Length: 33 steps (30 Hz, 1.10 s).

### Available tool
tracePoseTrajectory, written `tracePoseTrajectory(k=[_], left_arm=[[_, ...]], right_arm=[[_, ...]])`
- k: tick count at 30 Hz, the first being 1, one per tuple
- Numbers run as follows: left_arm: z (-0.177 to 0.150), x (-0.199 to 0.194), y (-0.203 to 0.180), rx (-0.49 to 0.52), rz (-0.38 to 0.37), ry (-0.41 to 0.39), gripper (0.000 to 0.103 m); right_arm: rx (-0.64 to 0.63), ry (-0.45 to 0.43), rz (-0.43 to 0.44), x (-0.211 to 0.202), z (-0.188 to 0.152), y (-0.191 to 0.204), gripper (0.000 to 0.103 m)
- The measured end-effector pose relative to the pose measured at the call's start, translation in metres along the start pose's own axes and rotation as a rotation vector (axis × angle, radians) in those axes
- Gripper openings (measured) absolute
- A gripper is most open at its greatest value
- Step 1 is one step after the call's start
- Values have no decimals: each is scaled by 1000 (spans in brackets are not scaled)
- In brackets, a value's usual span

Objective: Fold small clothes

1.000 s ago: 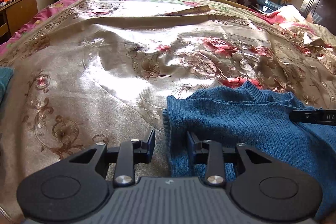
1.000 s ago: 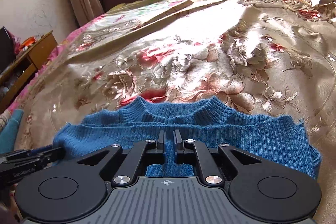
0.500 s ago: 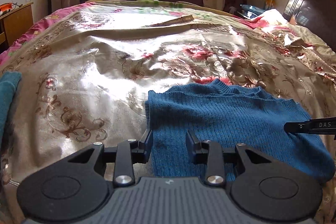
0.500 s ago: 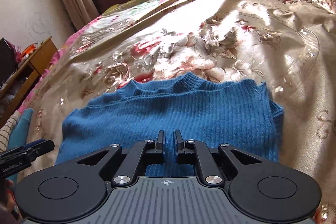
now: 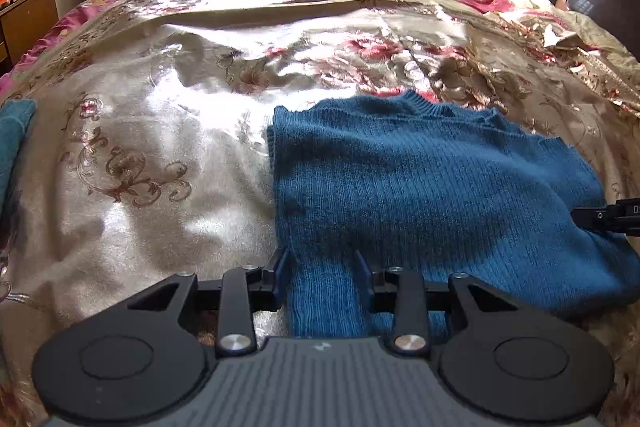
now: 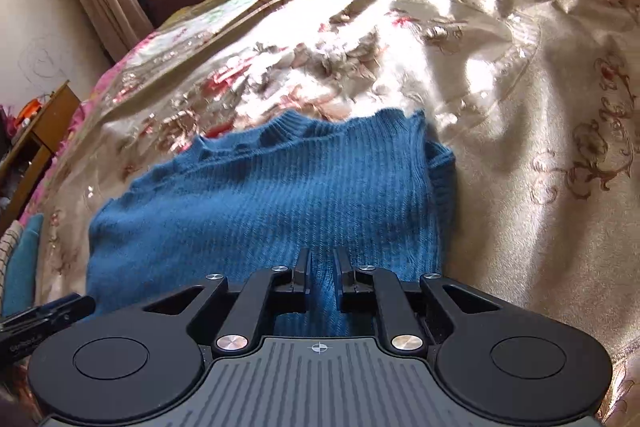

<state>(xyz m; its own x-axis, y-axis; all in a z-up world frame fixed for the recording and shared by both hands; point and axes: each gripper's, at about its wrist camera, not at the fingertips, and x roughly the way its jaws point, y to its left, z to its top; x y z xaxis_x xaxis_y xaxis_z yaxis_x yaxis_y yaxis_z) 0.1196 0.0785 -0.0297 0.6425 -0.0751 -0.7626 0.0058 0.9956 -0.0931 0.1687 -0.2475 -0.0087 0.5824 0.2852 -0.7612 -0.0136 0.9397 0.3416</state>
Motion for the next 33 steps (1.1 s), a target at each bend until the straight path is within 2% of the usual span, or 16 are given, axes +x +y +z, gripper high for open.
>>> tracePoseTrajectory(k=[2, 6, 9, 14, 18, 20, 26, 28, 33], left_arm=[[-5, 1, 0, -9, 7, 7, 40], [-6, -15, 9, -85, -22, -36, 40], [-11, -24, 18, -144, -15, -57, 40], [-25, -25, 33, -249, -33, -45, 40], [-32, -22, 37, -280, -66, -42, 43], [-33, -21, 39, -298, -92, -46, 44], [-37, -22, 50, -347, -174, -47, 44], [-39, -22, 54, -358, -197, -45, 45], [-41, -20, 57, -362, -245, -34, 45]], right_arm=[[19, -12, 6, -4, -2, 0, 11], [-5, -50, 28, -21, 1, 11, 14], [-46, -35, 74, -25, 4, 31, 14], [-158, 31, 150, -12, 7, 93, 24], [-254, 73, 175, 7, 12, 151, 25], [-304, 91, 164, 19, 14, 179, 31], [-356, 175, 150, 59, 20, 241, 32], [-408, 190, 94, 73, 18, 262, 39], [-506, 236, -21, 102, 13, 296, 41]])
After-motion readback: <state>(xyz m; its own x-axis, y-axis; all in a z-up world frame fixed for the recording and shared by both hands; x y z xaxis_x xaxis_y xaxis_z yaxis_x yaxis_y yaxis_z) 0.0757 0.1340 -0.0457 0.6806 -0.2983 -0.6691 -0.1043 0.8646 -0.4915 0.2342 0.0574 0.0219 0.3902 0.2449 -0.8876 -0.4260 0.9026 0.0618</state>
